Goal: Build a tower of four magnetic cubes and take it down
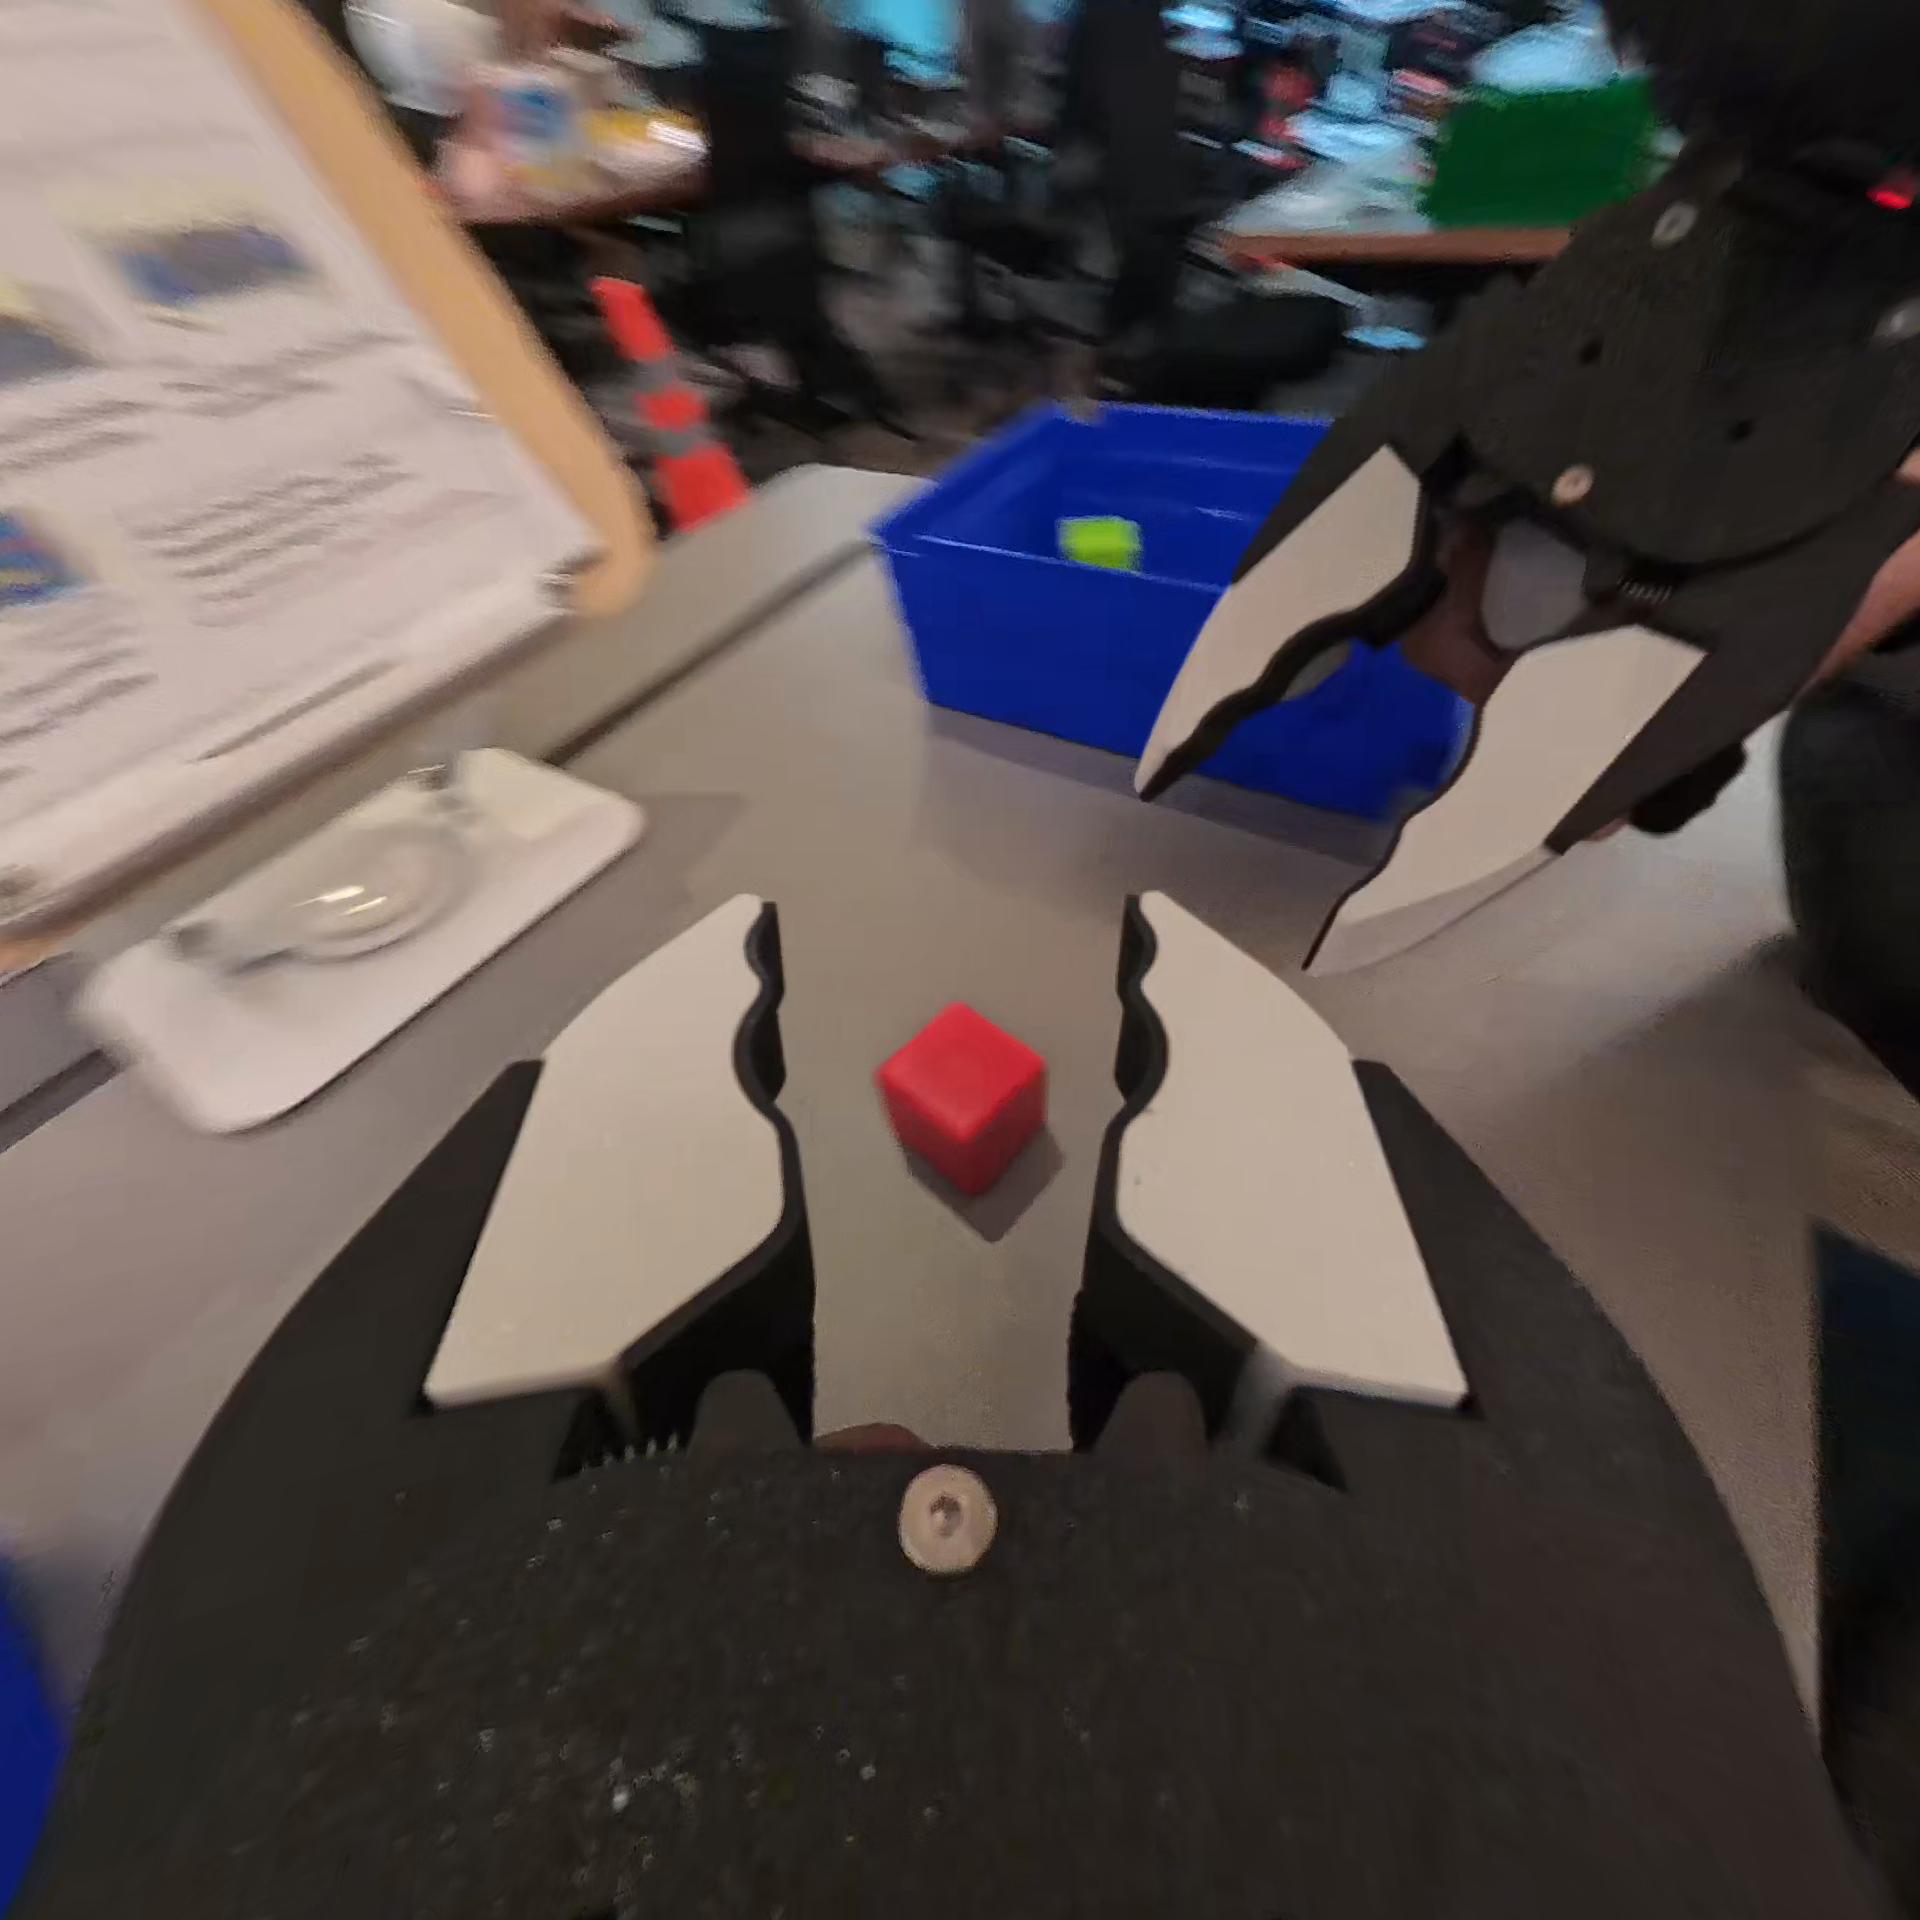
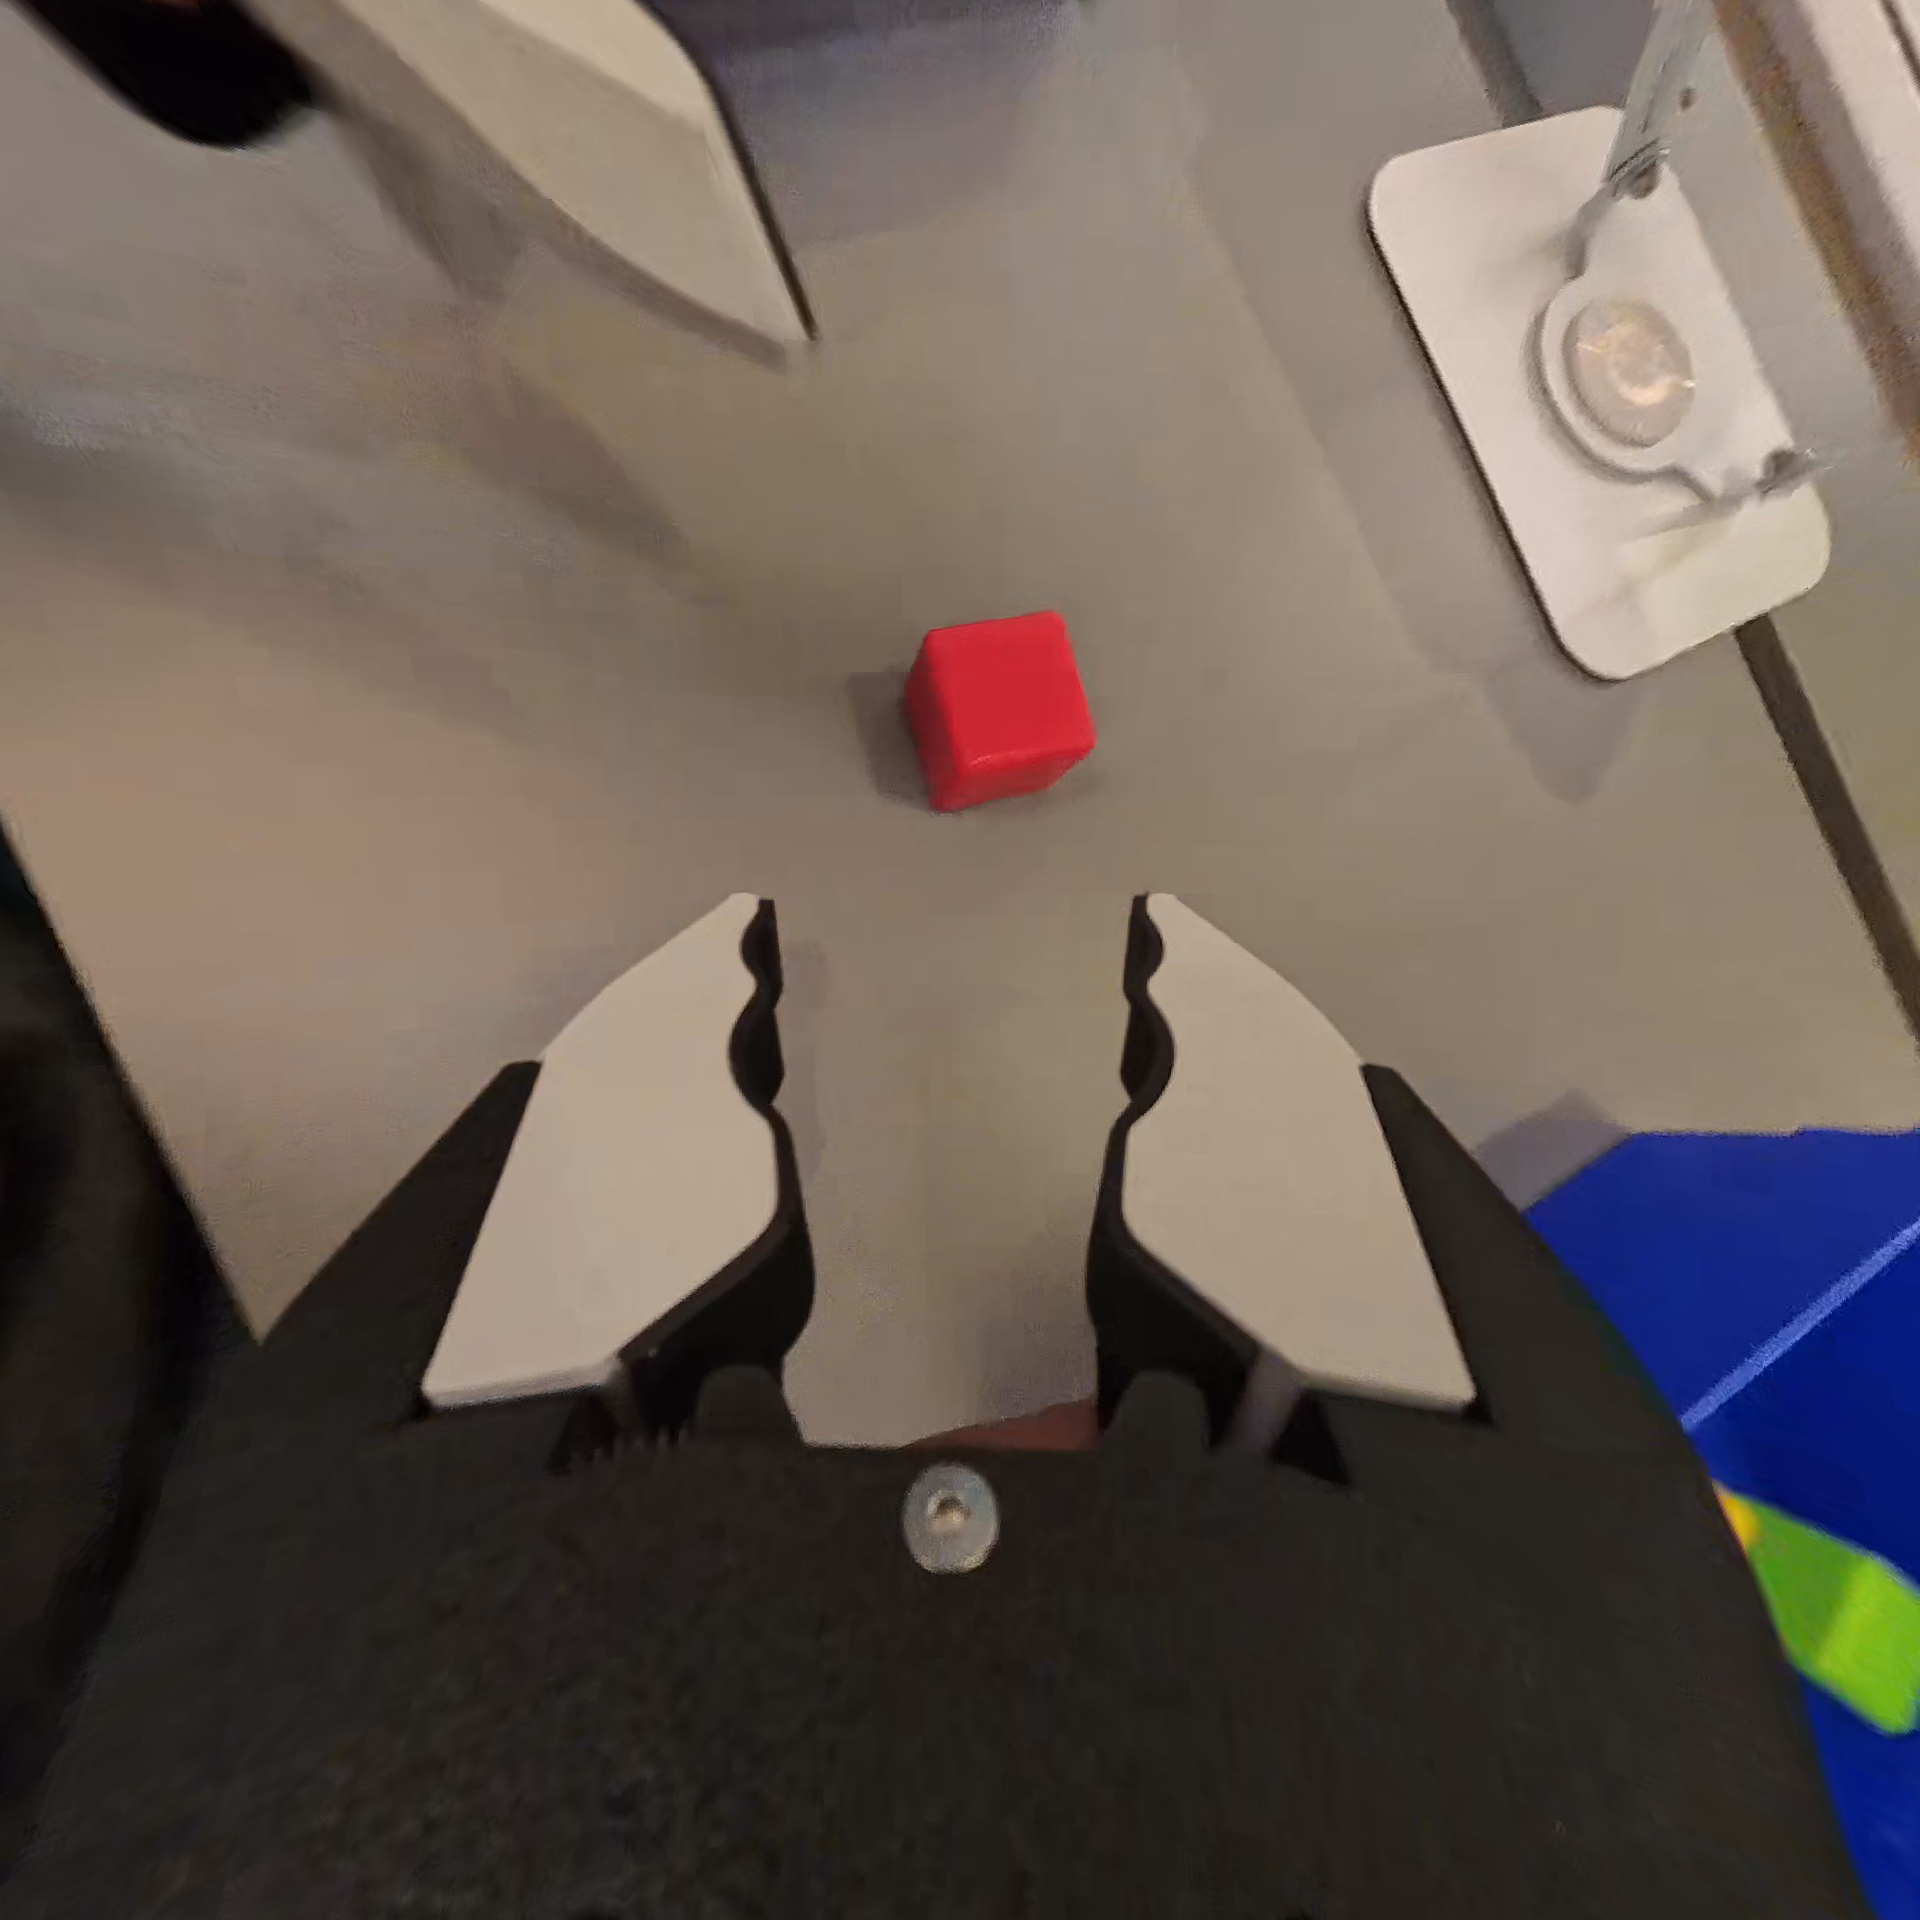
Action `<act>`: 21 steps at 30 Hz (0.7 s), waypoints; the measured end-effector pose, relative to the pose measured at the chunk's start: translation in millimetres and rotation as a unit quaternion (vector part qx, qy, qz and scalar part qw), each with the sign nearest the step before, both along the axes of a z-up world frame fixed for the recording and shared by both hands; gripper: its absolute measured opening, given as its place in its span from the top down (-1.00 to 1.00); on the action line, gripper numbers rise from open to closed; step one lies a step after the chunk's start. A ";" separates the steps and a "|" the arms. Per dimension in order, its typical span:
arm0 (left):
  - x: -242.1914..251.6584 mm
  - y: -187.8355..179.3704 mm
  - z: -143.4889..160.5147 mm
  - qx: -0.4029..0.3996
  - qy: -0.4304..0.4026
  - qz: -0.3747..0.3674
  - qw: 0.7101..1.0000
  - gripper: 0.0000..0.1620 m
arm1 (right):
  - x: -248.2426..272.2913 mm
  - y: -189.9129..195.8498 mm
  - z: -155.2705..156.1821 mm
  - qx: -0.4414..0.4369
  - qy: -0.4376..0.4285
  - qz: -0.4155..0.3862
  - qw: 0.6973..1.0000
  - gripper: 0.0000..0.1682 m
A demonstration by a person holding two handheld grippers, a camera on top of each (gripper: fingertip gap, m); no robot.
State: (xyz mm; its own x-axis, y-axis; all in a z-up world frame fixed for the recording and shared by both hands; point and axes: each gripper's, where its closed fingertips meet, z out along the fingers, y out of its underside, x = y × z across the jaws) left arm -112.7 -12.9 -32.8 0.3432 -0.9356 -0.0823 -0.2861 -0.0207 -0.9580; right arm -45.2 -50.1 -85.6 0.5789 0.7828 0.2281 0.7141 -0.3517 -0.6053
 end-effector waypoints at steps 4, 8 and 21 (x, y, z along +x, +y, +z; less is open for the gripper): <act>-55.0 -19.4 -6.3 0.000 -0.068 0.128 0.989 0.23 | -27.7 45.6 -18.9 -0.062 -0.066 0.053 0.994 0.26; -99.7 -62.3 -41.3 -0.007 -0.096 0.164 0.982 0.25 | -34.7 66.8 -61.1 -0.111 -0.152 0.077 0.979 0.24; -111.6 -103.6 -39.8 0.055 -0.127 0.133 0.981 0.35 | -34.4 65.1 -68.2 -0.158 -0.182 0.069 0.968 0.41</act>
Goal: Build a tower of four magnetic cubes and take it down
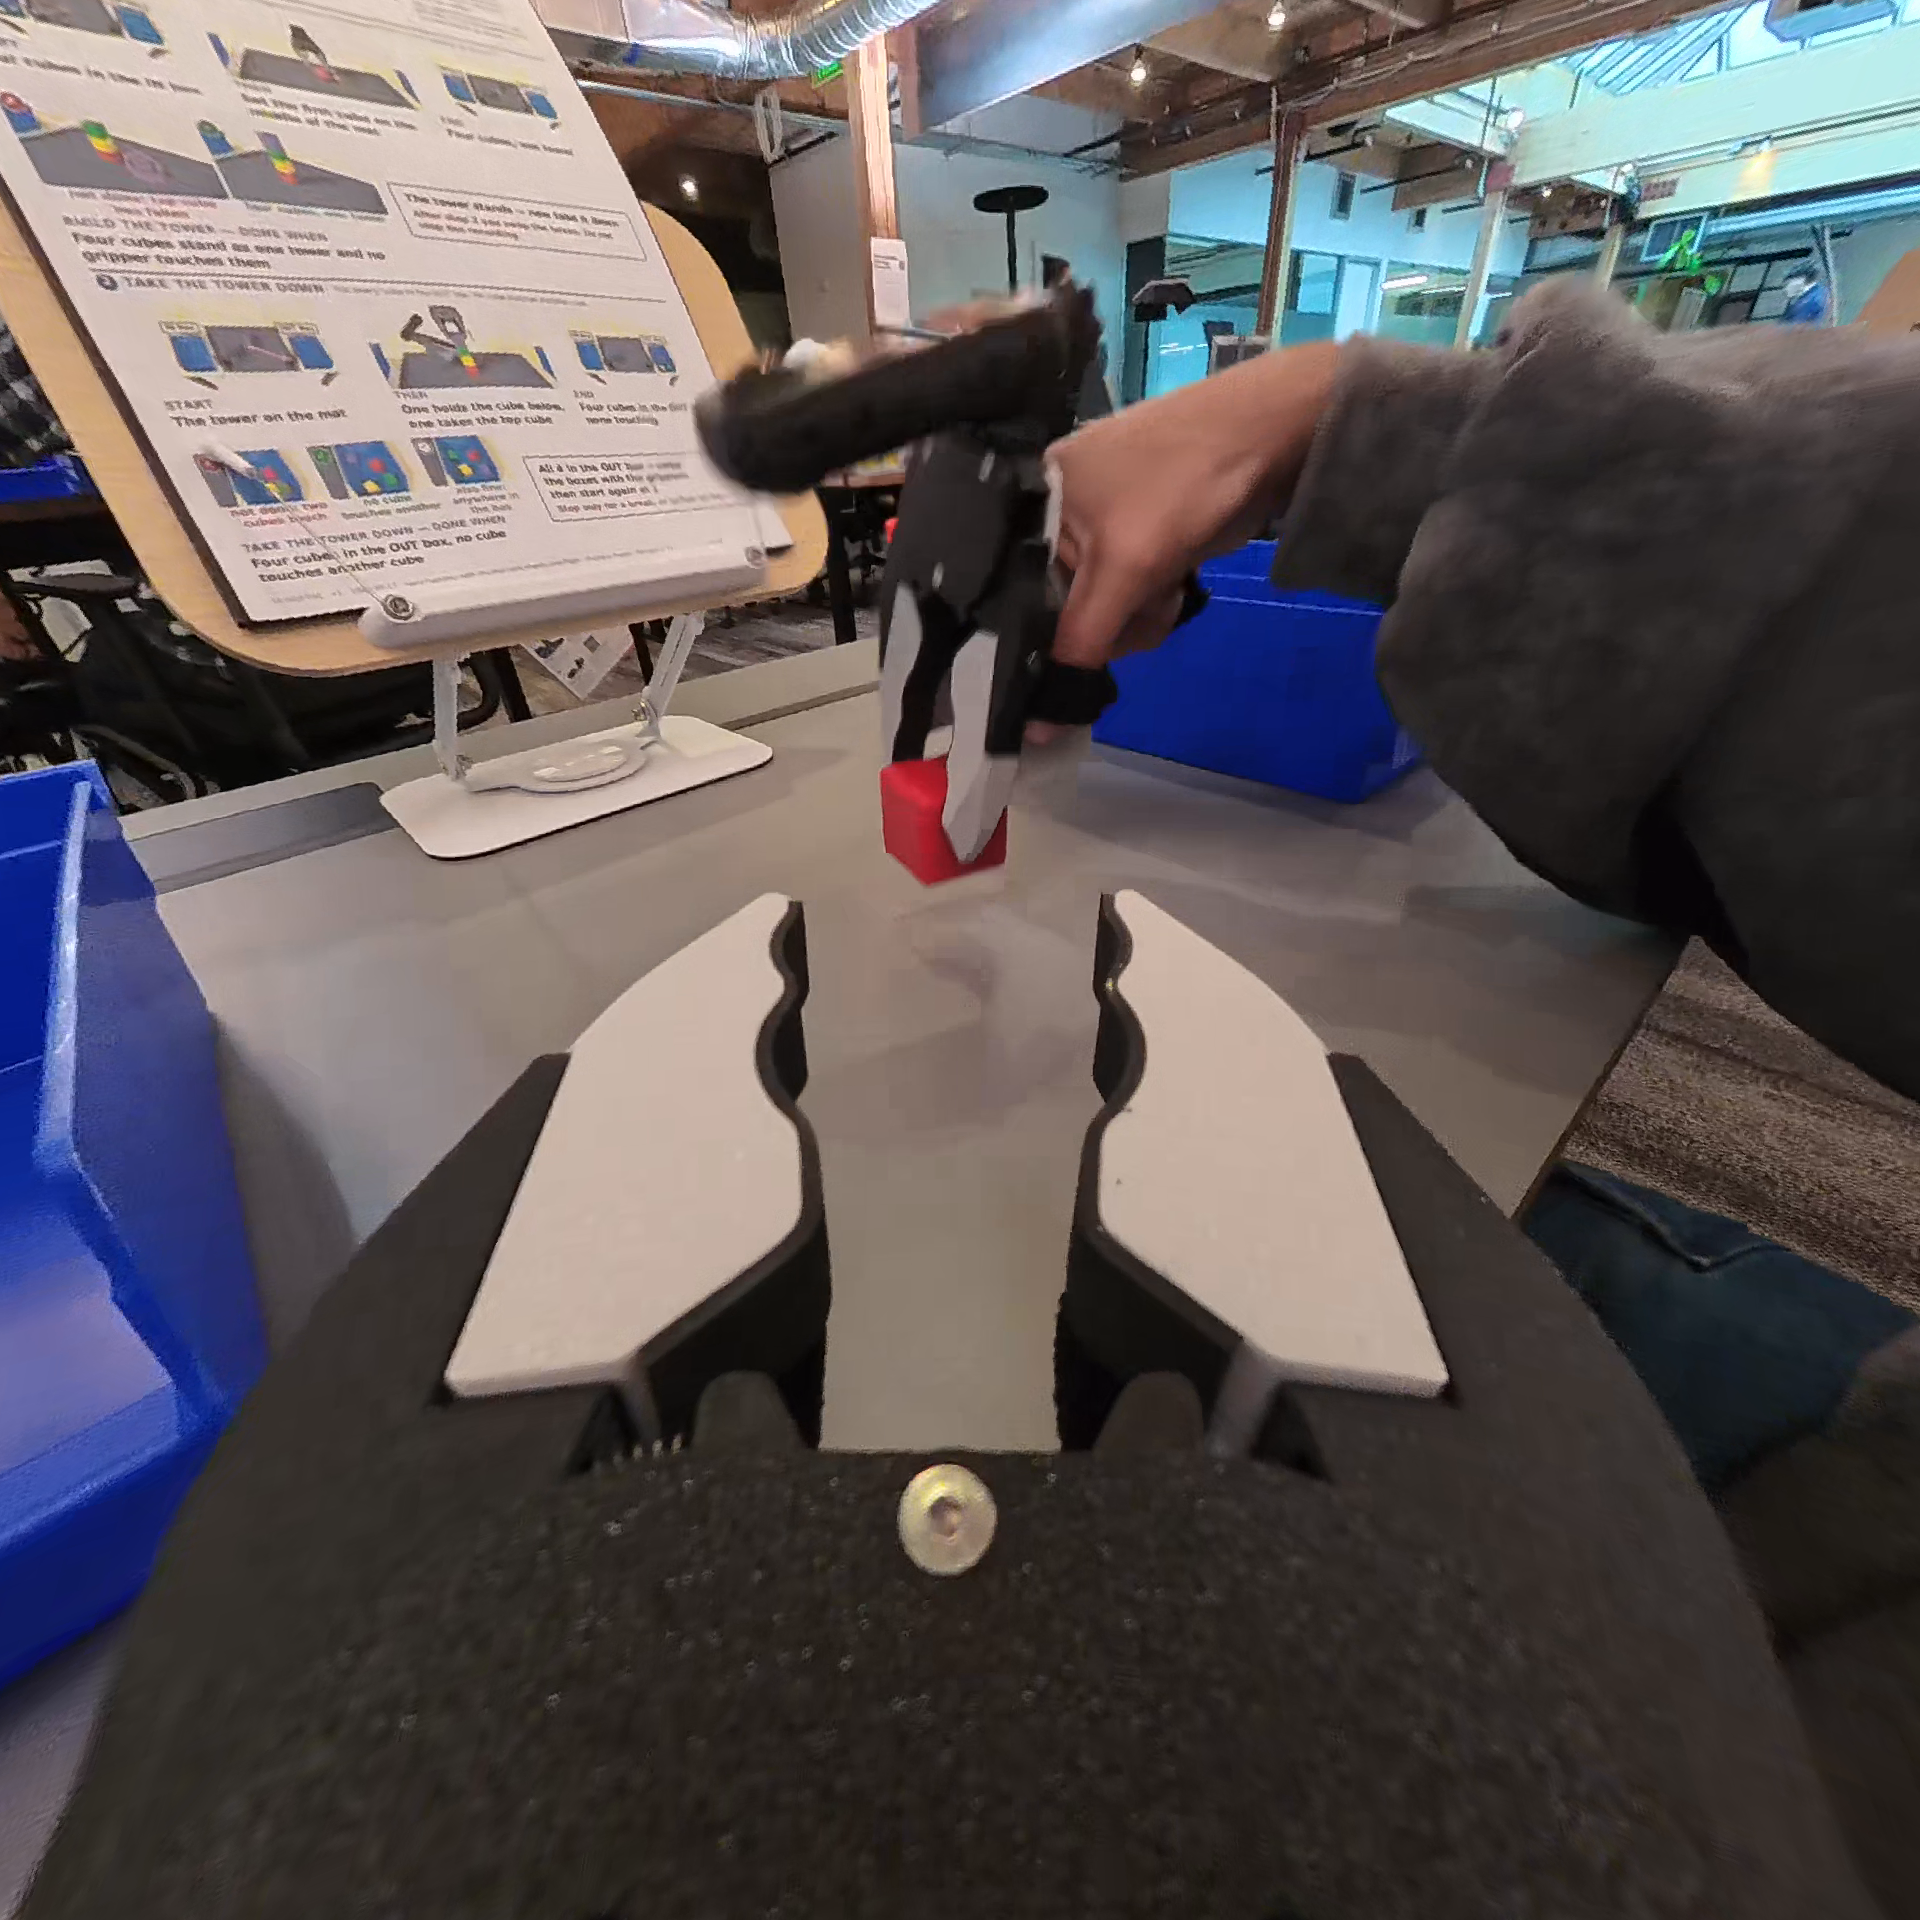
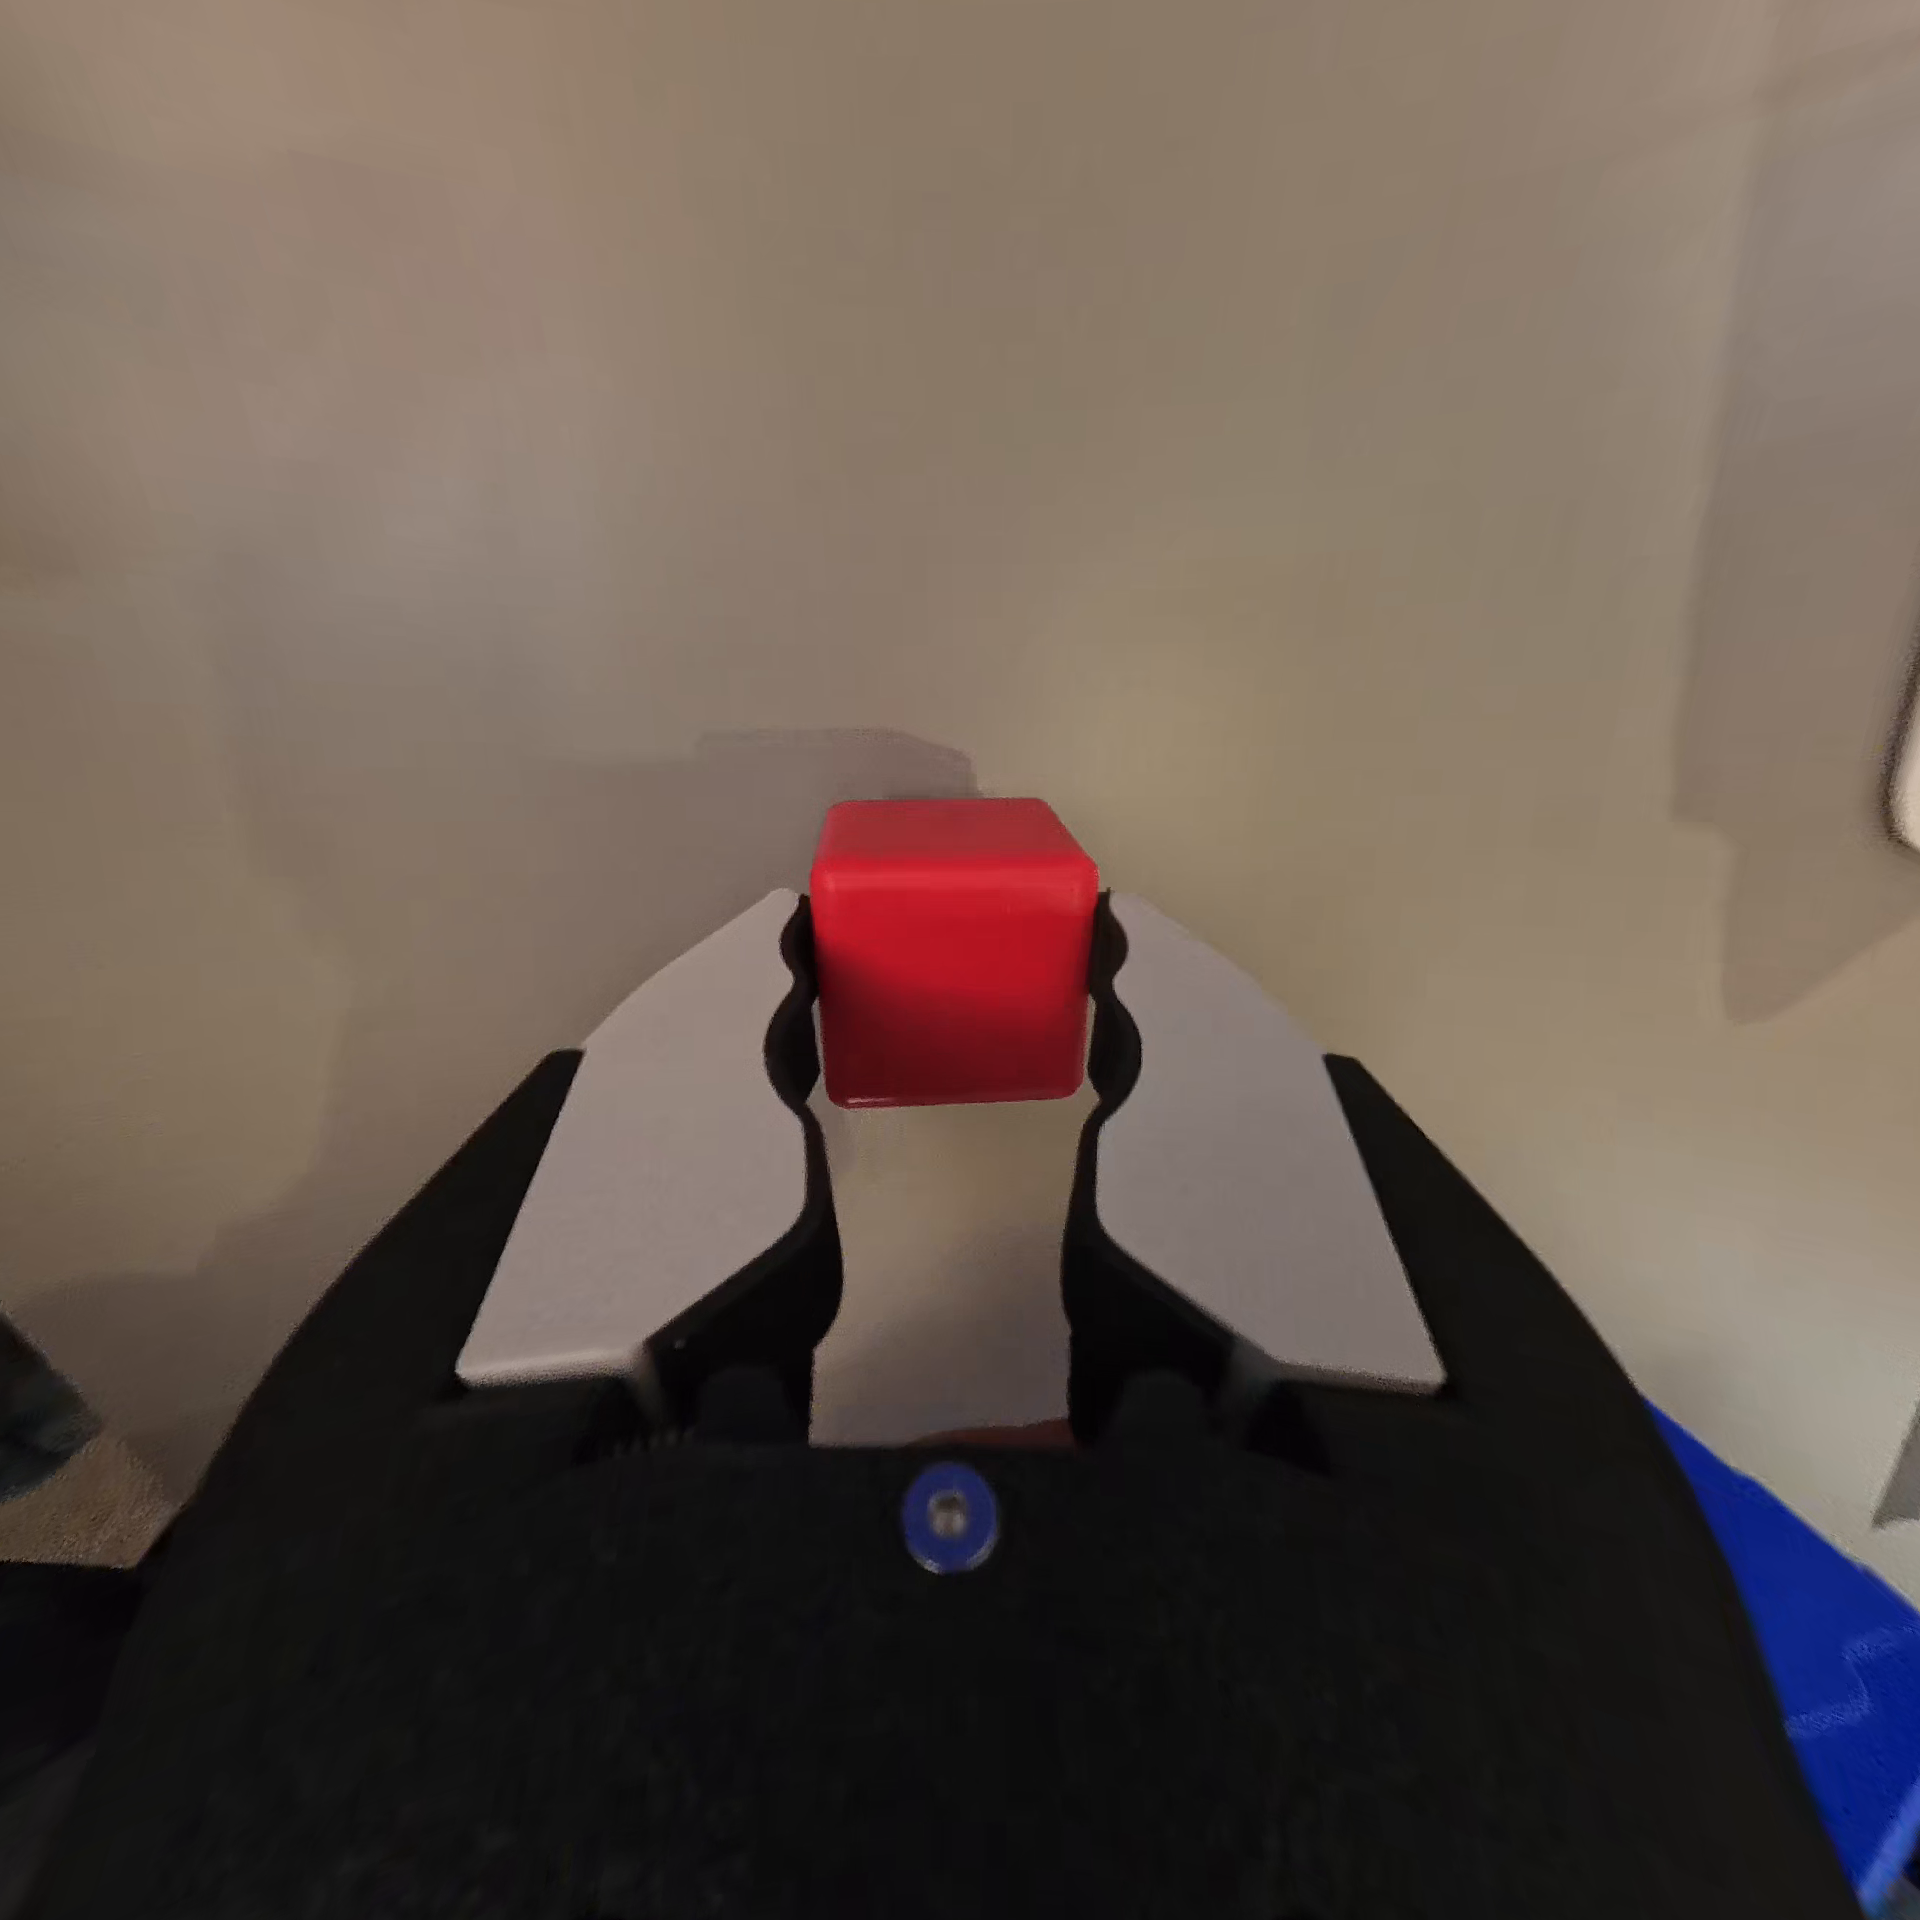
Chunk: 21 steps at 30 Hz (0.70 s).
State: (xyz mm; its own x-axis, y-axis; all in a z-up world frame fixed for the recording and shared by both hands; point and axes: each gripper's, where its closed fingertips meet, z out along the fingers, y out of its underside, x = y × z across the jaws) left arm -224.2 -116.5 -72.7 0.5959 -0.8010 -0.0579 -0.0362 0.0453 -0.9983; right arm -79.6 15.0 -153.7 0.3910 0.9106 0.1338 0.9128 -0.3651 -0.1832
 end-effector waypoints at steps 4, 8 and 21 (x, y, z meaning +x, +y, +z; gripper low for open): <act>-2.0 7.0 -5.1 -0.006 0.006 -0.001 1.000 0.36 | 26.3 -14.2 81.8 0.119 0.025 -0.024 0.992 0.41; -4.5 11.8 -3.0 -0.011 -0.008 0.000 1.000 0.36 | 97.6 -41.2 170.3 0.245 0.041 -0.099 0.964 0.41; 15.7 10.3 -6.3 -0.006 0.009 -0.021 1.000 0.36 | 344.7 -64.3 76.2 0.135 0.036 -0.419 0.897 0.40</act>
